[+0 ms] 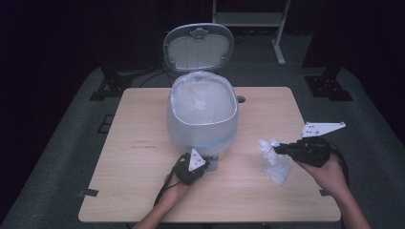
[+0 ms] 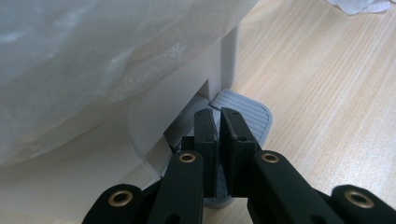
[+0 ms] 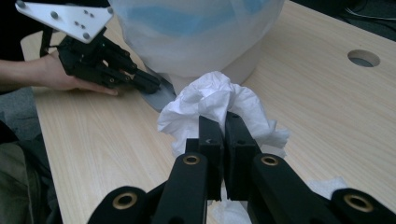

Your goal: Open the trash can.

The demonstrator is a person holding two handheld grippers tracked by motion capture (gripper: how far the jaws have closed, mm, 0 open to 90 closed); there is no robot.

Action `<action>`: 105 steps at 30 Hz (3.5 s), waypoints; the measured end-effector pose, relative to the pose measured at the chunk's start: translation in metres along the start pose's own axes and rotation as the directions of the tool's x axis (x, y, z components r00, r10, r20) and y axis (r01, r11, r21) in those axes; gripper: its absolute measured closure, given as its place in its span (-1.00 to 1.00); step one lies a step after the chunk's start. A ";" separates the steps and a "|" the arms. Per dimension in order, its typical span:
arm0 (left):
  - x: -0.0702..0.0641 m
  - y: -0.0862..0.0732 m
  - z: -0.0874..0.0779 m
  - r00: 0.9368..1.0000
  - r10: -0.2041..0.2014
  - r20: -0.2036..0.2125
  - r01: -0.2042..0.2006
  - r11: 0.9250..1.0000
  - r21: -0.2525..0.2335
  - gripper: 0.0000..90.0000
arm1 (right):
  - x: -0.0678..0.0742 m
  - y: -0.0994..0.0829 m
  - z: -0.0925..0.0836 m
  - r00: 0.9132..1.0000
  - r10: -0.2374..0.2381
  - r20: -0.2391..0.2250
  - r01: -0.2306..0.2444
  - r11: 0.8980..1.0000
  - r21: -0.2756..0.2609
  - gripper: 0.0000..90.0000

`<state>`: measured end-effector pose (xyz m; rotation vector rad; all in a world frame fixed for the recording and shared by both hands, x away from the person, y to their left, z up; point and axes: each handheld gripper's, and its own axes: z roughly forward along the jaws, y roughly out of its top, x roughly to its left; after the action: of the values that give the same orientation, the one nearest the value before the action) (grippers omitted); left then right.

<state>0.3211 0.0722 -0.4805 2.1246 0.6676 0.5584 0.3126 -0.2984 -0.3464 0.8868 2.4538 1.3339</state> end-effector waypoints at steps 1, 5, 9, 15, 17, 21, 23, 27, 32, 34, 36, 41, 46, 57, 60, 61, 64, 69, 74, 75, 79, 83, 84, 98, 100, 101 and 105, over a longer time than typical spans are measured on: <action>0.000 0.000 0.000 1.000 0.004 -0.003 -0.004 1.000 0.003 0.91 | 0.000 0.001 0.000 1.000 0.001 0.001 -0.001 1.000 0.000 0.93; 0.000 0.000 0.000 1.000 0.008 -0.004 -0.008 1.000 0.003 0.91 | 0.001 0.008 -0.001 1.000 -0.001 -0.005 0.001 1.000 -0.005 0.93; -0.001 0.000 0.000 1.000 0.010 -0.006 -0.010 1.000 0.006 0.90 | 0.001 0.015 -0.002 1.000 0.004 -0.017 -0.004 1.000 -0.016 0.93; -0.001 0.000 0.000 1.000 0.003 -0.006 -0.003 1.000 -0.001 0.89 | 0.004 0.027 -0.001 1.000 -0.018 -0.022 0.018 1.000 -0.011 0.93; -0.001 0.000 0.000 1.000 -0.004 -0.003 0.004 1.000 -0.003 0.89 | 0.004 0.032 -0.002 0.999 -0.020 -0.027 0.019 1.000 -0.014 0.93; -0.001 0.000 0.000 1.000 -0.002 0.002 0.002 1.000 -0.003 0.92 | 0.005 0.041 -0.002 0.999 -0.018 -0.045 0.017 1.000 -0.022 0.93; 0.000 0.000 0.000 1.000 -0.011 0.008 0.011 1.000 -0.007 0.92 | 0.005 0.046 -0.002 0.998 -0.021 -0.053 0.020 0.999 -0.029 0.93; 0.000 0.000 0.000 1.000 -0.011 0.007 0.011 1.000 -0.006 0.92 | 0.007 0.055 -0.003 0.997 -0.029 -0.077 0.026 0.999 -0.040 0.94; -0.001 0.000 0.000 1.000 -0.008 0.004 0.008 1.000 -0.004 0.92 | 0.007 0.064 -0.003 0.996 -0.032 -0.087 0.028 0.999 -0.040 0.94; 0.000 0.000 0.000 1.000 -0.008 0.004 0.008 1.000 -0.005 0.92 | 0.007 0.067 -0.003 0.995 -0.028 -0.092 0.024 0.999 -0.042 0.94; 0.000 0.000 0.000 1.000 -0.009 0.004 0.009 1.000 -0.005 0.92 | 0.008 0.069 -0.003 0.995 -0.030 -0.094 0.027 0.999 -0.037 0.94; 0.001 0.000 0.000 1.000 -0.012 0.010 0.013 1.000 -0.002 0.92 | 0.009 0.078 -0.005 0.995 -0.037 -0.098 0.034 0.999 -0.033 0.94; 0.001 0.000 0.000 1.000 -0.013 0.010 0.013 1.000 -0.002 0.92 | 0.010 0.089 -0.008 0.995 -0.048 -0.093 0.045 0.998 -0.031 0.94; 0.001 0.000 0.000 1.000 -0.020 0.015 0.020 1.000 -0.003 0.92 | 0.015 0.115 -0.017 0.993 -0.075 -0.092 0.070 0.996 -0.056 0.94; 0.002 0.000 0.000 1.000 -0.022 0.017 0.022 1.000 -0.004 0.92 | 0.016 0.120 -0.018 0.993 -0.080 -0.092 0.075 0.995 -0.061 0.94; 0.002 0.000 0.000 1.000 -0.025 0.018 0.025 1.000 -0.004 0.92 | 0.016 0.122 -0.018 0.992 -0.082 -0.094 0.076 0.995 -0.061 0.94; 0.003 0.000 0.000 0.999 -0.029 0.021 0.029 1.000 -0.003 0.92 | 0.017 0.126 -0.018 0.992 -0.085 -0.093 0.079 0.995 -0.062 0.94; 0.003 0.000 0.000 0.999 -0.029 0.022 0.030 1.000 -0.003 0.92 | 0.018 0.133 -0.017 0.991 -0.092 -0.093 0.087 0.994 -0.061 0.94; 0.003 0.000 0.000 0.999 -0.039 0.024 0.039 0.999 -0.006 0.92 | 0.019 0.140 -0.017 0.990 -0.103 -0.096 0.096 0.992 -0.075 0.94; 0.003 0.000 0.000 0.999 -0.038 0.024 0.038 0.999 -0.006 0.92 | 0.019 0.142 -0.017 0.990 -0.106 -0.098 0.098 0.992 -0.078 0.94; 0.003 0.000 0.000 0.999 -0.031 0.023 0.031 1.000 -0.003 0.92 | 0.020 0.148 -0.016 0.989 -0.110 -0.099 0.103 0.992 -0.078 0.94; 0.003 0.000 0.000 0.999 -0.030 0.021 0.031 1.000 -0.004 0.91 | 0.022 0.155 -0.015 0.988 -0.117 -0.099 0.109 0.991 -0.078 0.94; 0.003 0.000 0.000 0.999 -0.034 0.022 0.034 0.999 -0.006 0.91 | 0.022 0.157 -0.015 0.988 -0.118 -0.099 0.110 0.991 -0.077 0.94; 0.002 0.000 0.000 0.999 -0.029 0.019 0.029 1.000 -0.002 0.90 | 0.028 0.180 -0.007 0.984 -0.144 -0.106 0.134 0.987 -0.092 0.94; 0.002 0.000 0.000 0.999 -0.028 0.016 0.028 1.000 -0.003 0.90 | 0.030 0.183 -0.006 0.983 -0.150 -0.106 0.141 0.986 -0.090 0.94; 0.002 0.000 0.000 0.999 -0.029 0.018 0.029 1.000 -0.003 0.90 | 0.031 0.184 -0.005 0.983 -0.149 -0.107 0.140 0.986 -0.091 0.94; 0.003 0.000 0.000 0.999 -0.039 0.020 0.039 0.999 -0.006 0.88 | 0.033 0.189 -0.002 0.981 -0.160 -0.111 0.150 0.984 -0.092 0.94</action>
<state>0.3233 0.0738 -0.4803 2.1041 0.6935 0.5168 0.3621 -0.2026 -0.1870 0.5999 2.4745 1.4581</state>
